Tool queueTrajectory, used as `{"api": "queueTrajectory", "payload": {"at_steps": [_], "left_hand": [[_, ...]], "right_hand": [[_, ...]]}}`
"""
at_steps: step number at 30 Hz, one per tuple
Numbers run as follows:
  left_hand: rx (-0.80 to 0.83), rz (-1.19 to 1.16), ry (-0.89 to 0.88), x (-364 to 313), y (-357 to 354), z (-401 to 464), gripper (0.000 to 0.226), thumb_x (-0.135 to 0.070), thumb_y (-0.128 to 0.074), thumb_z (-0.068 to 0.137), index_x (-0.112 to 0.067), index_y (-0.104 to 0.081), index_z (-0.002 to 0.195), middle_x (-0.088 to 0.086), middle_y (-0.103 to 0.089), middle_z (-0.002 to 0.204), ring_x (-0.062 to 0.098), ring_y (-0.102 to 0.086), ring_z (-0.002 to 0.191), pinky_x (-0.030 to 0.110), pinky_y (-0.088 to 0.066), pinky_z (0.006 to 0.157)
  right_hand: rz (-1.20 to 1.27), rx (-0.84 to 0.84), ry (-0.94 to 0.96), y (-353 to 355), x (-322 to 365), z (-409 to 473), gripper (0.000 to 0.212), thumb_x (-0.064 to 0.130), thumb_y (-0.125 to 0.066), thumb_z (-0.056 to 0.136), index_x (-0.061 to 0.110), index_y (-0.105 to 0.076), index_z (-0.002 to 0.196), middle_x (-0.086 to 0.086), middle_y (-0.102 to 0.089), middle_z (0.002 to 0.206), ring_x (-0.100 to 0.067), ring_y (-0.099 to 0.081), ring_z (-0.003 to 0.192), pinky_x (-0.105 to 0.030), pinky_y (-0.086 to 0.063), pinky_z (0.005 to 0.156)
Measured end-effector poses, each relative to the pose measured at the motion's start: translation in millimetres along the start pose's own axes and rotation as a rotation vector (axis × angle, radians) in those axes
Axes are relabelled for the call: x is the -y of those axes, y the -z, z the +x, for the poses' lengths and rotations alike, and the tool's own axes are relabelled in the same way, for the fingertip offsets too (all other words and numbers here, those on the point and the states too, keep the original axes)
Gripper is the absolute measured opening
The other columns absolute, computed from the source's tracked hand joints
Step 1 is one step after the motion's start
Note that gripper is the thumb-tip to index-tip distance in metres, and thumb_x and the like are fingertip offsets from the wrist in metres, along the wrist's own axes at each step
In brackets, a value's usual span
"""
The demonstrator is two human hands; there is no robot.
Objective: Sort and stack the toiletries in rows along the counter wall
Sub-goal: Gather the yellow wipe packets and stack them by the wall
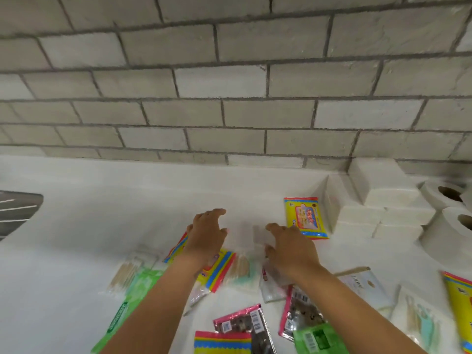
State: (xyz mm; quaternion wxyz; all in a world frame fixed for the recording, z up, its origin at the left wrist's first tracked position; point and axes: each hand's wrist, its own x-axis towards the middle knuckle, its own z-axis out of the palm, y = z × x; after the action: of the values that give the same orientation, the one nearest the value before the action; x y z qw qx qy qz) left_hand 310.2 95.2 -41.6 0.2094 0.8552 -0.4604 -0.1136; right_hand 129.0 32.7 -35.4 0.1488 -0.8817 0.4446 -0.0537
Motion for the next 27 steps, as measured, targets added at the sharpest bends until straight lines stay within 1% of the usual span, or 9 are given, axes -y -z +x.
{"api": "queueTrajectory", "payload": {"at_steps": [5, 8, 12, 16, 18, 21, 23, 25, 27], "left_hand": [[0.089, 0.037, 0.157, 42, 14, -3, 0.06, -0.029, -0.059, 0.088, -0.018, -0.035, 0.141, 0.006, -0.043, 0.142, 0.026, -0.031, 0.135, 0.036, -0.03, 0.11], [0.138, 0.1, 0.252, 56, 20, -7, 0.067, -0.04, -0.06, 0.084, -0.013, -0.034, 0.14, 0.009, -0.043, 0.139, 0.027, -0.035, 0.132, 0.035, -0.032, 0.106], [0.217, 0.205, 0.356, 69, 23, -11, 0.082, -0.061, -0.064, 0.074, -0.005, -0.04, 0.129, 0.013, -0.046, 0.13, 0.03, -0.044, 0.123, 0.035, -0.039, 0.098], [0.249, 0.242, 0.4, 75, 23, -14, 0.087, -0.065, -0.067, 0.068, -0.007, -0.042, 0.128, 0.011, -0.045, 0.129, 0.029, -0.046, 0.122, 0.036, -0.04, 0.099], [0.282, 0.24, 0.419, 77, 23, -12, 0.078, -0.067, -0.07, 0.063, -0.011, -0.049, 0.113, 0.007, -0.052, 0.12, 0.028, -0.052, 0.115, 0.037, -0.04, 0.1], [0.28, 0.185, 0.43, 79, 24, -9, 0.074, -0.068, -0.076, 0.047, -0.013, -0.057, 0.092, 0.003, -0.063, 0.097, 0.025, -0.06, 0.098, 0.04, -0.043, 0.097], [0.231, 0.171, 0.42, 78, 24, -8, 0.076, -0.065, -0.078, 0.048, -0.014, -0.058, 0.101, 0.004, -0.057, 0.106, 0.026, -0.056, 0.106, 0.041, -0.04, 0.098], [0.206, 0.155, 0.422, 74, 25, -10, 0.078, -0.059, -0.079, 0.058, -0.018, -0.05, 0.117, 0.007, -0.045, 0.122, 0.028, -0.047, 0.119, 0.042, -0.035, 0.101], [0.212, 0.134, 0.438, 73, 23, -10, 0.087, -0.057, -0.078, 0.06, -0.016, -0.041, 0.128, 0.009, -0.041, 0.129, 0.029, -0.044, 0.123, 0.042, -0.035, 0.103]], "right_hand": [[0.037, 0.056, 0.108, -13, 31, -3, 0.05, 0.031, -0.049, 0.089, 0.029, -0.037, 0.138, 0.004, -0.051, 0.132, -0.019, -0.04, 0.124, -0.031, -0.038, 0.093], [0.062, 0.107, 0.194, -25, 45, -3, 0.051, 0.031, -0.049, 0.089, 0.032, -0.038, 0.139, 0.006, -0.047, 0.139, -0.019, -0.039, 0.126, -0.032, -0.036, 0.098], [0.007, 0.15, 0.3, -42, 55, -4, 0.052, 0.034, -0.05, 0.089, 0.032, -0.039, 0.139, 0.003, -0.045, 0.141, -0.023, -0.044, 0.122, -0.033, -0.038, 0.1], [0.006, 0.137, 0.311, -53, 53, -6, 0.053, 0.03, -0.047, 0.09, 0.028, -0.036, 0.142, 0.001, -0.047, 0.139, -0.025, -0.043, 0.121, -0.035, -0.04, 0.098], [0.026, 0.131, 0.302, -55, 52, -6, 0.053, 0.029, -0.046, 0.09, 0.027, -0.035, 0.142, 0.002, -0.047, 0.14, -0.024, -0.041, 0.122, -0.035, -0.041, 0.098], [0.059, 0.115, 0.279, -57, 51, -5, 0.055, 0.028, -0.046, 0.09, 0.026, -0.033, 0.143, 0.003, -0.046, 0.141, -0.023, -0.04, 0.124, -0.033, -0.041, 0.097], [0.078, 0.107, 0.27, -58, 50, -6, 0.057, 0.028, -0.046, 0.09, 0.026, -0.031, 0.144, 0.002, -0.046, 0.141, -0.023, -0.04, 0.124, -0.032, -0.042, 0.096], [0.076, 0.104, 0.274, -59, 49, -6, 0.057, 0.029, -0.046, 0.09, 0.027, -0.029, 0.145, 0.002, -0.047, 0.141, -0.023, -0.039, 0.124, -0.032, -0.042, 0.096], [0.055, 0.108, 0.293, -59, 49, -6, 0.057, 0.03, -0.046, 0.091, 0.03, -0.028, 0.145, 0.003, -0.046, 0.141, -0.024, -0.039, 0.123, -0.033, -0.041, 0.096]]}}
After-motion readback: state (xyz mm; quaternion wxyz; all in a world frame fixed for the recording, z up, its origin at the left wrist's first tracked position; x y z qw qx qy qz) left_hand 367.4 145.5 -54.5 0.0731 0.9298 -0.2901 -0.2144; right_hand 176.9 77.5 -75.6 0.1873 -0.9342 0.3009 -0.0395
